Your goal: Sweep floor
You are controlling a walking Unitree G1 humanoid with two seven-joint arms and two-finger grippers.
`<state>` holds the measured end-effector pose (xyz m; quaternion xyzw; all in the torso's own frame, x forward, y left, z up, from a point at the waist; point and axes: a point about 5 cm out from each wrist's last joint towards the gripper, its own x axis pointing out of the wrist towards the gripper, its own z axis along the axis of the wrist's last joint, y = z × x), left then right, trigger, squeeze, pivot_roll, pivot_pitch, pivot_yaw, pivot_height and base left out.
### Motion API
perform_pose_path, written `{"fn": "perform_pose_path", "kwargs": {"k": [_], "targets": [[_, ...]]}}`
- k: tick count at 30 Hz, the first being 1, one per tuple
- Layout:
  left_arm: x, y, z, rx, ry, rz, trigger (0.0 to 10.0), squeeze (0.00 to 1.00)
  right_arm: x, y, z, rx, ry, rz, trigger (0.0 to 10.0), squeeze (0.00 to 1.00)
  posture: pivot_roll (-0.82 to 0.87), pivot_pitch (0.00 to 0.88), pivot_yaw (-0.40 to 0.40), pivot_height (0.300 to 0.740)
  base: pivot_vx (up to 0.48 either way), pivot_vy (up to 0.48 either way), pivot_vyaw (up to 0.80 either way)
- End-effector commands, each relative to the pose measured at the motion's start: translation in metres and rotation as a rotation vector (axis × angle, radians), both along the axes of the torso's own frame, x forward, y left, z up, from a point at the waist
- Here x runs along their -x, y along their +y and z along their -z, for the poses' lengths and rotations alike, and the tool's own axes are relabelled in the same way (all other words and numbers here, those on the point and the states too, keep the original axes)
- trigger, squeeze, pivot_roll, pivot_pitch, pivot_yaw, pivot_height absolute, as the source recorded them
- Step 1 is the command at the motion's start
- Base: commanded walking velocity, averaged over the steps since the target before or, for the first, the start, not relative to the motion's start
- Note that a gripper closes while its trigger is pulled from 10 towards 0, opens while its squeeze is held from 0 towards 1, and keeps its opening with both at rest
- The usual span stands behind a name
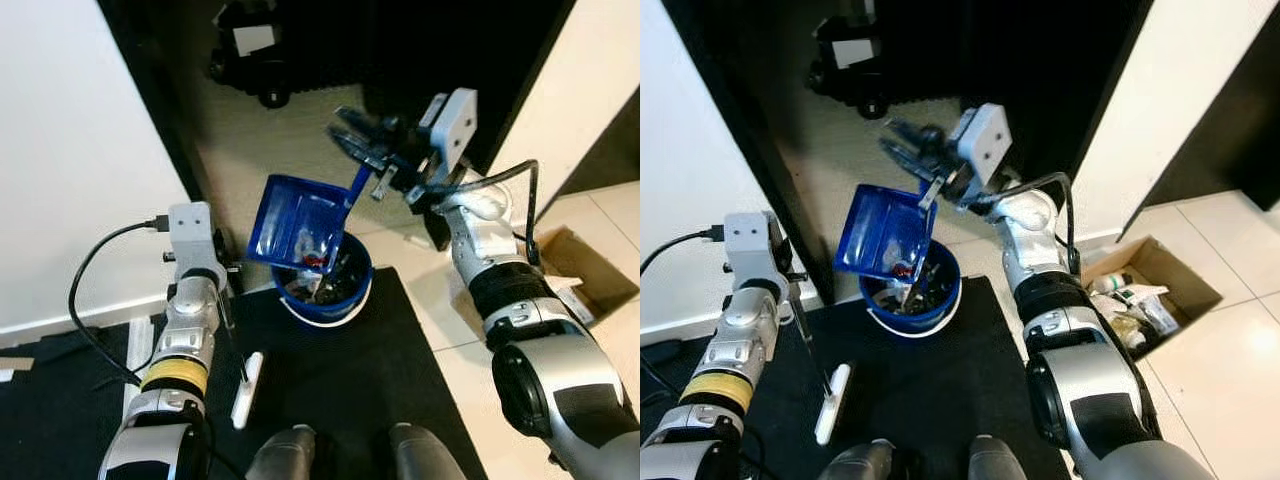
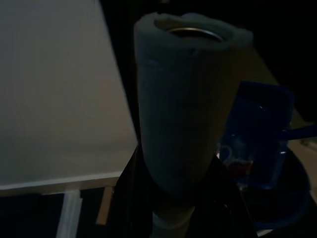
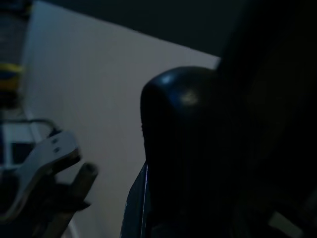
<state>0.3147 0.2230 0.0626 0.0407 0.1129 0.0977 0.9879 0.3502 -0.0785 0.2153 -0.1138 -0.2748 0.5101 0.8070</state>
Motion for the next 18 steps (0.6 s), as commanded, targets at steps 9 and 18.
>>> {"fn": "perform_pose_path", "kwargs": {"k": [9, 18], "targets": [[0.000, 0.007, -0.003, -0.034, -0.008, -0.011, 10.0, 0.00, 0.000, -0.021, -0.031, 0.079, -0.224, 0.082, 10.0, 0.00, 0.01, 0.000, -0.012, 0.740, 0.000, 0.000, 0.00], [-0.003, 0.006, -0.005, -0.042, -0.008, 0.006, 10.0, 0.00, 0.009, -0.022, -0.019, 0.248, -0.220, -0.034, 10.0, 0.00, 0.00, 0.000, -0.001, 0.740, 0.000, 0.000, 0.00]]}}
